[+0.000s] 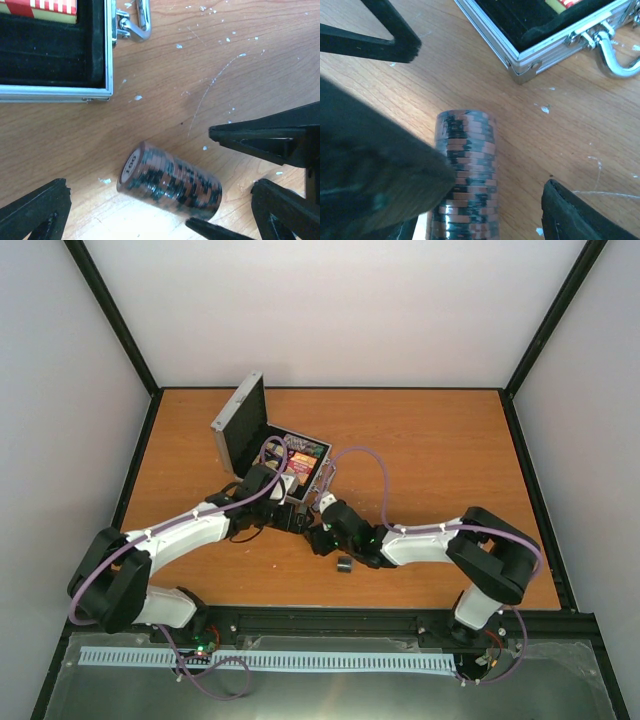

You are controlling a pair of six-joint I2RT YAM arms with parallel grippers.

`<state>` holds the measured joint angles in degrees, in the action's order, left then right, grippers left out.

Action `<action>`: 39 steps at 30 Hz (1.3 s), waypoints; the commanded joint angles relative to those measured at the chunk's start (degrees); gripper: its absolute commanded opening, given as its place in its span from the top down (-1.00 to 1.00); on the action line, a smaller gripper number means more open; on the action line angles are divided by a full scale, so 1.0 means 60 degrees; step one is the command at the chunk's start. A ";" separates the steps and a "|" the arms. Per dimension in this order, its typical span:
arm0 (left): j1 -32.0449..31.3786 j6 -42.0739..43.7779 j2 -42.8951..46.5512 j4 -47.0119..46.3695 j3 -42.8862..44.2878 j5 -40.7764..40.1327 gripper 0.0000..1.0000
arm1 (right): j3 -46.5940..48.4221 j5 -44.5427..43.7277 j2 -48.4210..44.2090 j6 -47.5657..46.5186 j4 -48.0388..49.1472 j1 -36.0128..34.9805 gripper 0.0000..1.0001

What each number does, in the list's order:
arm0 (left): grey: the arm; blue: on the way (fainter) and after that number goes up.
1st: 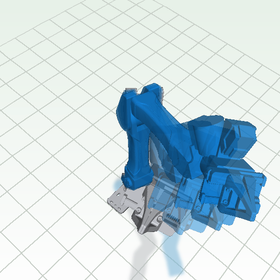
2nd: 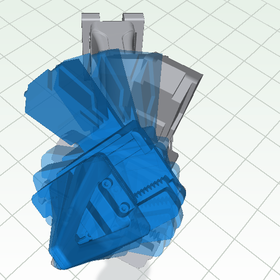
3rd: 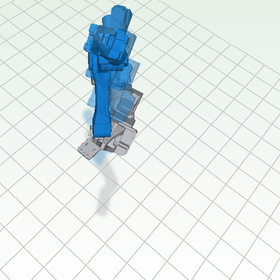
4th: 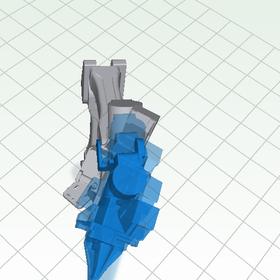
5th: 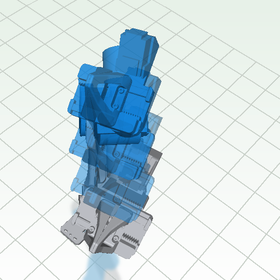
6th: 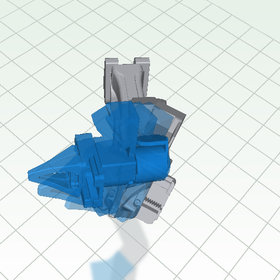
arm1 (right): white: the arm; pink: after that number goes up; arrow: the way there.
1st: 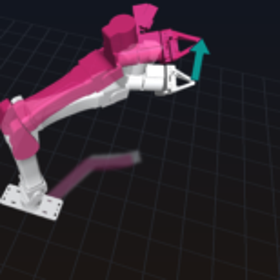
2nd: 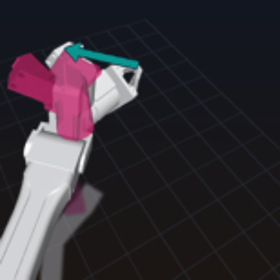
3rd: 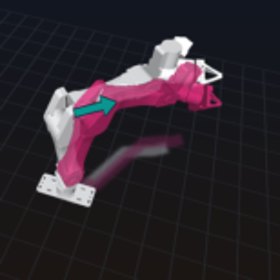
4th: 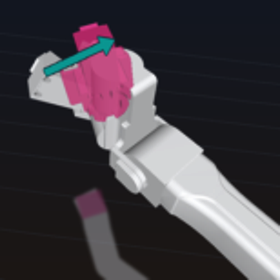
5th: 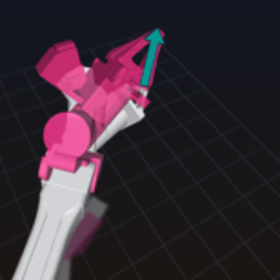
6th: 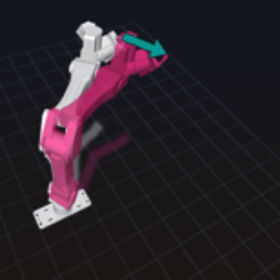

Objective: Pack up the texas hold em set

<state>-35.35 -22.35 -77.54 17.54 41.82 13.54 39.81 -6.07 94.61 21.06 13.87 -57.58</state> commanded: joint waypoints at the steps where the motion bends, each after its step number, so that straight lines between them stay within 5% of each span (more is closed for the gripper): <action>1: 0.0018 0.0550 -0.0187 -0.0348 0.0285 0.0453 -1.00 | 0.0009 -0.0397 -0.1035 0.0014 0.0197 -0.0056 -0.39; 17: -0.0053 0.1949 -0.0778 -0.0541 0.0289 0.1056 -0.99 | -0.1966 0.0653 -0.5788 0.0348 -0.0646 0.2048 -0.99; 39: -0.0992 0.2394 -0.2620 0.1182 0.2023 0.0178 -0.99 | -0.2398 0.1919 -0.5888 0.0729 0.0071 0.2945 -1.00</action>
<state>-40.01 -9.41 -92.09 21.74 51.03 16.53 26.55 4.49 59.61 24.75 12.45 -40.69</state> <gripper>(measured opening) 0.996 0.999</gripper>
